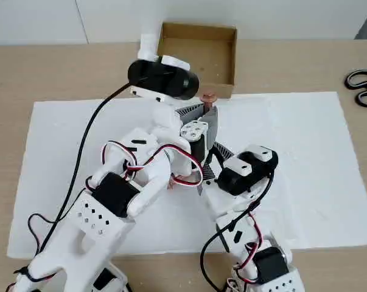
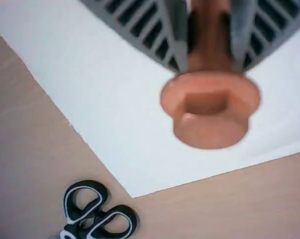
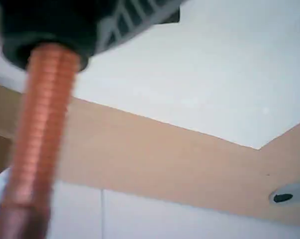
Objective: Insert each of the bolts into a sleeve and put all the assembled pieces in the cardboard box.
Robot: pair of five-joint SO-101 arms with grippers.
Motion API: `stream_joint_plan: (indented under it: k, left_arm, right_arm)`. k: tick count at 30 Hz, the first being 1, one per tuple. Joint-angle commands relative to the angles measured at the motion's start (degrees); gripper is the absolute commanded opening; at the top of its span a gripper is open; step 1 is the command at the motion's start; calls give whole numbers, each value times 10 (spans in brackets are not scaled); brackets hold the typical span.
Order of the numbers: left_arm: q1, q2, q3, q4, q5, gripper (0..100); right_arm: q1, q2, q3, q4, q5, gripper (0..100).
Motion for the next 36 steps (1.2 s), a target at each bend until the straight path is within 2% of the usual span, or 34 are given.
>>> stream_joint_plan:
  k: [1, 7, 15, 20, 25, 36]
  left_arm:
    - [1, -19, 1, -2, -5, 5]
    - [0, -24, 1, -3, -5, 5]
    - [0, -25, 45, -66, -42, 5]
    - [1, -25, 64, -66, -42, 5]
    - [1, -25, 63, -63, -42, 5]
    - [4, -65, 65, 4, -42, 5]
  right_arm:
    - [1, -8, -5, -12, -6, 4]
    - [1, -8, -6, -12, -6, 4]
    - [1, -8, -7, -12, -6, 4]
    - [1, -8, -7, -12, -6, 4]
    - [1, -8, -7, -12, -6, 4]
    - [2, -8, -7, -12, -6, 4]
